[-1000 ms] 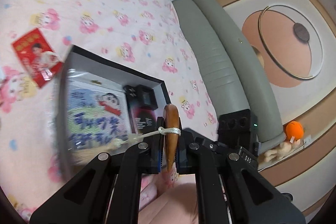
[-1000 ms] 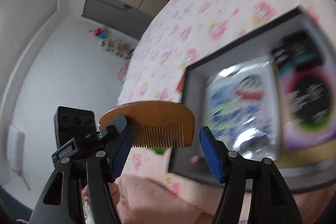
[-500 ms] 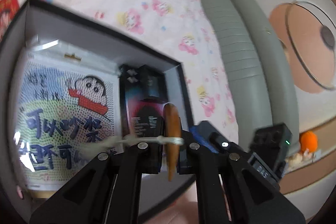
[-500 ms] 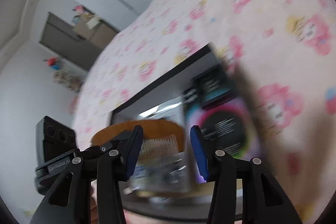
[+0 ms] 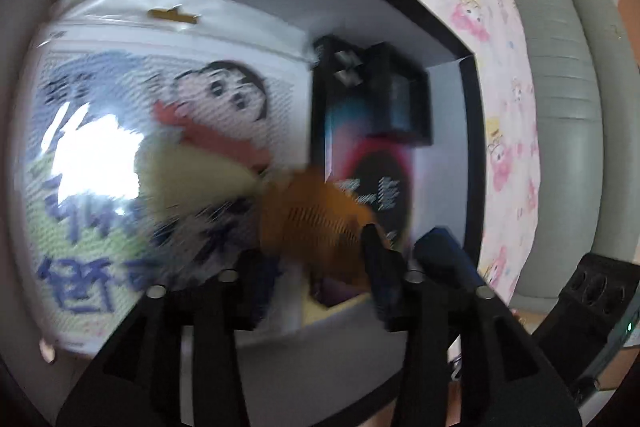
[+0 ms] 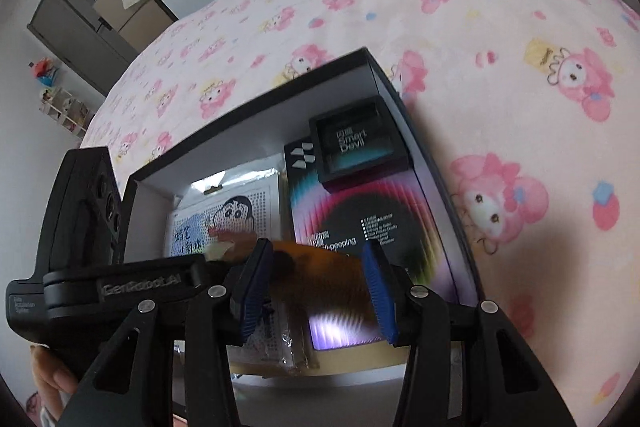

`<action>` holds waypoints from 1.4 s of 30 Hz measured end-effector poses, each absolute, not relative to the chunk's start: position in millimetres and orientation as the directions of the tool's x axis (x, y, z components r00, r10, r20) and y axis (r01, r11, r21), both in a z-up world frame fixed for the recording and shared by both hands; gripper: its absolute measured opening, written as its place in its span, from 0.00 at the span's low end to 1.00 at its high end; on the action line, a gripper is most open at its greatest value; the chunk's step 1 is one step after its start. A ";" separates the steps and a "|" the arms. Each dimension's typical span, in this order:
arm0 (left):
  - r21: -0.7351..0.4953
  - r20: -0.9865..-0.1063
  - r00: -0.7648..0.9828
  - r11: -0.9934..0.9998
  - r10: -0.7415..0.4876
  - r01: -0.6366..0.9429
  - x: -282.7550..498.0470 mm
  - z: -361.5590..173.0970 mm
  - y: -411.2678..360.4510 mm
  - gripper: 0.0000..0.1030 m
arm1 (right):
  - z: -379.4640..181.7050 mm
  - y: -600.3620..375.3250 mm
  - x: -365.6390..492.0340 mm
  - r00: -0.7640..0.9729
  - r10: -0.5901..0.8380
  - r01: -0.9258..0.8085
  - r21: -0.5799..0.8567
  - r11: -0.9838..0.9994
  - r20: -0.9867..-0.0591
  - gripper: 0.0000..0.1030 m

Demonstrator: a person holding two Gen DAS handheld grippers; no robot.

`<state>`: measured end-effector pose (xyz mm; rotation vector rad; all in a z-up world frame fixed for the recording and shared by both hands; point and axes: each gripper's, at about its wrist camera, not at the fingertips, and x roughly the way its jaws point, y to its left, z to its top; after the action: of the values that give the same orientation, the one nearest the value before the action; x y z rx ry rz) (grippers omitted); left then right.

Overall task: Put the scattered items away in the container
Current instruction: 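Carry the wooden comb with the left gripper over the black box, then lower the comb onto the Smart Devil box and open the left gripper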

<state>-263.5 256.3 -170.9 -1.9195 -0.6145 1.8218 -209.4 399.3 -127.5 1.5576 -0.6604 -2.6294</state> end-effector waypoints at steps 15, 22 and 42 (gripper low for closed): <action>-0.397 -0.902 -0.120 -0.906 0.414 -0.147 -279.2 -147.5 253.9 0.26 | -156.5 381.4 -211.4 -0.328 -0.446 -0.172 0.517 -0.839 -0.833 0.46; -0.371 -0.919 -0.076 -0.914 0.387 -0.164 -270.3 -157.4 264.5 0.16 | -161.1 377.8 -206.7 -0.292 -0.360 -0.212 0.426 -0.879 -0.886 0.50; -0.366 -0.927 -0.008 -0.907 0.375 -0.207 -244.4 -155.2 252.3 0.09 | -157.6 390.2 -209.8 -0.321 -0.177 -0.287 0.274 -0.918 -0.930 0.51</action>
<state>-244.4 252.3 -155.2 -1.8770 -0.1737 1.9700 -209.8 390.2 -157.6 1.8692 -0.6405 -2.5311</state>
